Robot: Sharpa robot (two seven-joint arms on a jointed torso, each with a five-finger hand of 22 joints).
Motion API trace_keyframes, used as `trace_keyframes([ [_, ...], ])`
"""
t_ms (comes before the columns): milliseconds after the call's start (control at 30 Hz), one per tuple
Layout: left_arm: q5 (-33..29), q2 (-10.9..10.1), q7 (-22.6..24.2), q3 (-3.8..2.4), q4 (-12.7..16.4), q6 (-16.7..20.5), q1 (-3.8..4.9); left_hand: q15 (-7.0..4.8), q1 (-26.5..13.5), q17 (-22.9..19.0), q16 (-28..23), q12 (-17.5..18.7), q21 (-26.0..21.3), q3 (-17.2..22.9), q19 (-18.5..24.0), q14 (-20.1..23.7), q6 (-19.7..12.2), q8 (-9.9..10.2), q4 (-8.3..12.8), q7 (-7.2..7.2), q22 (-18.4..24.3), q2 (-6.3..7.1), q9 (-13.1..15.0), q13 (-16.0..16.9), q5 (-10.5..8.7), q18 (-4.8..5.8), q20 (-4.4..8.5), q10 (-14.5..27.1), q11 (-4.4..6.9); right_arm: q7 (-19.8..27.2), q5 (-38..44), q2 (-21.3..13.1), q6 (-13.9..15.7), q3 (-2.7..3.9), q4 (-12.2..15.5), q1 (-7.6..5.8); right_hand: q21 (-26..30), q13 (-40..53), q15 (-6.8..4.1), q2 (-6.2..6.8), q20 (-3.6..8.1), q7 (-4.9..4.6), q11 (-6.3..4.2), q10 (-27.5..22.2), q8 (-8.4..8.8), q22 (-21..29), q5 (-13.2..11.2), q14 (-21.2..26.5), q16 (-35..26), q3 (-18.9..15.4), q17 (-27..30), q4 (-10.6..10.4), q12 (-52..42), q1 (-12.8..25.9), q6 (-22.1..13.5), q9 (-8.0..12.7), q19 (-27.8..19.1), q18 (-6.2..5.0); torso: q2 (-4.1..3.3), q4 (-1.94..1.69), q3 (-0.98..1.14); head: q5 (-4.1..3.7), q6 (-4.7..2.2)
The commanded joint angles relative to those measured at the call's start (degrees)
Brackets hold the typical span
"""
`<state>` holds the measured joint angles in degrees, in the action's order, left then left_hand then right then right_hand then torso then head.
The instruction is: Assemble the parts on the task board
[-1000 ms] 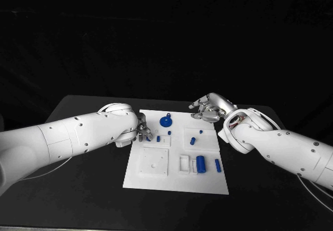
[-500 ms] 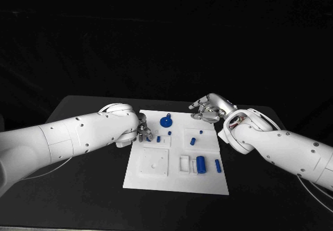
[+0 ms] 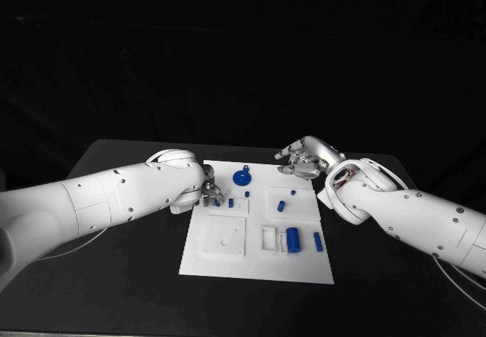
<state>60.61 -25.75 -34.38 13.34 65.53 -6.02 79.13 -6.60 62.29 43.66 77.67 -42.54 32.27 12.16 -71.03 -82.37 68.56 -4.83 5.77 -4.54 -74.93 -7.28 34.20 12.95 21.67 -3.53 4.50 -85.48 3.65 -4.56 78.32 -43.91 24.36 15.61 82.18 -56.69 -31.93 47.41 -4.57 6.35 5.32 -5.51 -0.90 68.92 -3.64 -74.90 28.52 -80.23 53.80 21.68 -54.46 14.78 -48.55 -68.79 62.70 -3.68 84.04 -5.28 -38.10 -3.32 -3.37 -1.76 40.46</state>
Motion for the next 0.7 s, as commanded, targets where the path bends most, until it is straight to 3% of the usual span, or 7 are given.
trace_keyframes([
  [33, -0.88, 0.33, -0.4, 0.41, 0.03, -3.39, -0.68, 0.06, 0.88, -0.06, 0.14, -0.26, -0.02, -0.62, 0.01, 0.1, 13.87, 0.03, -1.04, 7.21, -1.13, -0.31, -0.49, 0.26, -0.2, -0.78, -0.16, -1.34, 1.2, 0.5, 0.13, 0.05, -0.62, 0.03, 0.04, 0.02, -0.24, -0.05, -0.16, 0.37, 0.48, -0.18, -0.19, -0.13, 0.11, -3.58, 0.27, -0.2, -0.39, 0.37, 0.0, -0.12, 0.28, 0.25, -0.01, 0.07, 1.85, -0.35, 0.03, -0.02, -0.03, -0.15, -0.01],
  [367, -0.94, 0.5, -0.31, 0.41, -0.17, -3.73, -0.68, 0.05, 0.72, -0.06, 0.16, -0.23, -0.05, -0.96, 0.01, 0.11, 13.88, 0.01, -1.28, 7.23, -1.12, 0.02, -0.56, 0.31, -0.92, -0.82, -0.22, -1.34, 1.21, 0.51, 0.13, 0.06, -0.62, 0.03, 0.0, 0.02, -0.23, -0.05, -0.16, 0.4, 0.48, -0.2, -0.18, -0.12, 0.12, -3.56, 0.37, -0.23, -0.35, 0.42, -0.03, -0.1, 0.28, 0.3, -0.05, 0.08, 1.84, -0.36, 0.02, -0.06, -0.07, -0.25, 0.06],
  [700, -0.94, 0.43, -0.28, 0.41, -0.25, -3.52, -0.68, 0.02, 0.67, -0.54, -0.1, -0.05, -0.22, -3.77, -0.02, 0.15, 13.74, -0.05, -3.87, 7.3, -1.11, 1.22, -0.57, 0.13, -5.51, -0.93, -0.33, -1.35, 1.22, 0.62, 0.05, 0.13, -0.61, 0.03, -0.11, 0.02, -0.23, -0.05, -0.16, 0.4, 0.48, -0.2, -0.18, -0.12, 0.12, -3.56, 0.37, -0.23, -0.35, 0.42, -0.03, -0.1, 0.28, 0.3, -0.05, 0.08, 1.84, -0.36, 0.03, -0.06, -0.11, -0.25, 0.16],
])
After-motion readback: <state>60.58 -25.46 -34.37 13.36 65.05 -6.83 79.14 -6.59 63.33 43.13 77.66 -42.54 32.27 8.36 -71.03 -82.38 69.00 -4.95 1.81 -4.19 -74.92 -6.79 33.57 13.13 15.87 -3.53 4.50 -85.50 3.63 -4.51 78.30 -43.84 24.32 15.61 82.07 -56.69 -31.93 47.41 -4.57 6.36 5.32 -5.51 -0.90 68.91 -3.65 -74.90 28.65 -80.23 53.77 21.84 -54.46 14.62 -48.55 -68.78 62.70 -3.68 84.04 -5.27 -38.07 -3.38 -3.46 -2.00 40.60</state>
